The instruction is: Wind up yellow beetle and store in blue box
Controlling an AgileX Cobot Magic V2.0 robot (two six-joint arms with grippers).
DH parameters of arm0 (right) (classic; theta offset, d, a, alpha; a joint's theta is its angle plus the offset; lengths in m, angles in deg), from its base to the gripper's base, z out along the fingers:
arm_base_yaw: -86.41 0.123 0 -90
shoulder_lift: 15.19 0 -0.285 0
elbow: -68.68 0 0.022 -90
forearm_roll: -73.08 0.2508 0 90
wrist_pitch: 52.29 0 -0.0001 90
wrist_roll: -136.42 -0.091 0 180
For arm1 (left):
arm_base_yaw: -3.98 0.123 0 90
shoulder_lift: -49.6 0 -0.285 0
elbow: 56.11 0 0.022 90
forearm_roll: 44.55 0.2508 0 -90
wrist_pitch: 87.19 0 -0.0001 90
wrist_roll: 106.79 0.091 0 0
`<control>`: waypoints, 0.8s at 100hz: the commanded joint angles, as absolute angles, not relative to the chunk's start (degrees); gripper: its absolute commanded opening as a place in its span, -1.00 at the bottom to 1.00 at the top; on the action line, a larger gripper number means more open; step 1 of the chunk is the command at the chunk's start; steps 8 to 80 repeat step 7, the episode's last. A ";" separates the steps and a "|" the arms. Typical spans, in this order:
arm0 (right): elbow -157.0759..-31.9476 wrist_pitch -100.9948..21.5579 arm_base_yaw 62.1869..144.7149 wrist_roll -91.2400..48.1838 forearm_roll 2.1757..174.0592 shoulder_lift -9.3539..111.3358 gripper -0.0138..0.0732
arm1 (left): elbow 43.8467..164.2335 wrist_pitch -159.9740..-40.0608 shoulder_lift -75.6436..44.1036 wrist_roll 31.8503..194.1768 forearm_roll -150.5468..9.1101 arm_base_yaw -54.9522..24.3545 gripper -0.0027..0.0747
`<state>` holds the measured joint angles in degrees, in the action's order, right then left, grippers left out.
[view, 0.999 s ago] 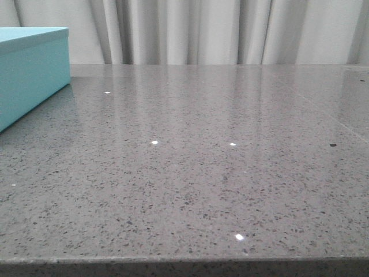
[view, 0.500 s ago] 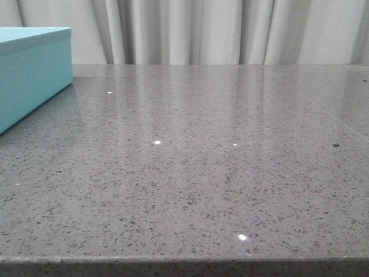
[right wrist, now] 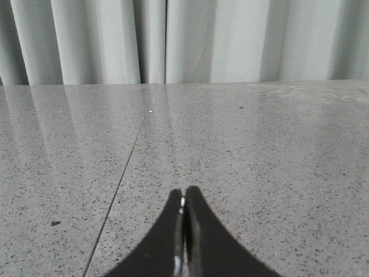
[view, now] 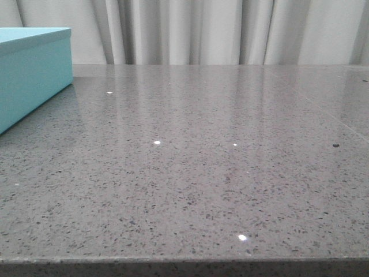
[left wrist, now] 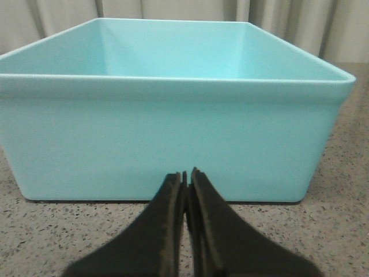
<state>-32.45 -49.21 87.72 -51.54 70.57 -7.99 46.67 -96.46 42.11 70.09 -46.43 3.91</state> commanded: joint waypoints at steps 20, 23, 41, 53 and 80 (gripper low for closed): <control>-33.34 -53.30 87.46 -51.54 70.65 -9.28 -0.84 | 45.44 -92.05 43.94 69.96 -46.60 3.45 -0.98; -33.34 -53.30 87.46 -51.54 70.65 -9.28 -0.84 | 45.44 -92.05 43.94 69.96 -46.60 3.45 -0.98; -33.34 -53.30 87.46 -51.54 70.65 -9.28 -0.84 | 45.44 -92.05 43.94 69.96 -46.60 3.45 -0.98; -33.34 -53.30 87.46 -51.54 70.65 -9.28 -0.84 | 45.44 -92.05 43.94 69.96 -46.60 3.45 -0.98; -33.34 -53.30 87.46 -51.54 70.65 -9.28 -0.84 | 45.44 -92.05 43.94 69.96 -46.60 3.45 -0.98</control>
